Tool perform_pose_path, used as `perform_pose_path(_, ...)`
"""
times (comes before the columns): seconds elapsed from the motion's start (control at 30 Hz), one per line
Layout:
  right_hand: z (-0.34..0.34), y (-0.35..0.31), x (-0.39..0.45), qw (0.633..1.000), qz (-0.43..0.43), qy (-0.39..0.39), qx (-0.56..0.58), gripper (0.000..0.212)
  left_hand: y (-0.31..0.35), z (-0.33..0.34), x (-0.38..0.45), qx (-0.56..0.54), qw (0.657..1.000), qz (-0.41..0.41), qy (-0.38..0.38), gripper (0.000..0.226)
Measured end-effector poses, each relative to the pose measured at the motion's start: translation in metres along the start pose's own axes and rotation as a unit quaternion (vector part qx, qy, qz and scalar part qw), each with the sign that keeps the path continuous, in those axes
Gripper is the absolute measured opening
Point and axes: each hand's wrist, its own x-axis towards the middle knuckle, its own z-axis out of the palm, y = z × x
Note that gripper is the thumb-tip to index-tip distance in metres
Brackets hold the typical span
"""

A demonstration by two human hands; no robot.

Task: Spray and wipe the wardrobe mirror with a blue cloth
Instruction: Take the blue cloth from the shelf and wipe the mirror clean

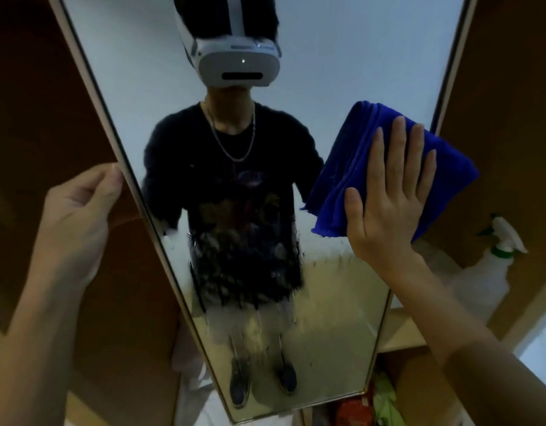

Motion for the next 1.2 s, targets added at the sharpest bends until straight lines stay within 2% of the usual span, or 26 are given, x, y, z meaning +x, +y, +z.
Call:
perform_pose_path(0.3, 0.008, 0.002, -0.033, 1.000, -0.003, 0.013, -0.004, 0.062, 0.031, 0.020, -0.012, -0.061, 0.998, -0.004, -0.024, 0.019)
perform_pose_path(0.43, 0.008, -0.018, -0.028, 0.999, 0.046, 0.014, -0.007, 0.061, 0.031, 0.013, -0.009, -0.074, 0.996, -0.024, -0.050, 0.017)
perform_pose_path(0.5, 0.006, -0.044, -0.026, 0.997, 0.074, 0.008, -0.008, 0.062, 0.032, 0.013, -0.011, -0.086, 0.994, -0.020, -0.058, 0.017)
perform_pose_path(0.7, 0.009, -0.175, -0.036, 0.994, -0.073, -0.063, 0.047, 0.064, 0.041, 0.016, -0.016, -0.093, 0.993, -0.027, -0.064, 0.019)
perform_pose_path(0.83, 0.014, -0.227, -0.039, 0.990, -0.067, -0.095, 0.080, 0.060, 0.041, 0.015, -0.014, -0.071, 0.995, -0.026, -0.061, 0.021)
perform_pose_path(1.03, 0.011, -0.188, -0.041, 0.986, -0.128, -0.088, 0.066, 0.063, 0.040, 0.015, -0.013, -0.089, 0.993, -0.021, -0.076, 0.020)
perform_pose_path(1.2, 0.011, -0.106, -0.047, 0.986, -0.152, -0.055, 0.027, 0.064, 0.035, 0.018, -0.011, -0.135, 0.988, -0.031, -0.066, 0.017)
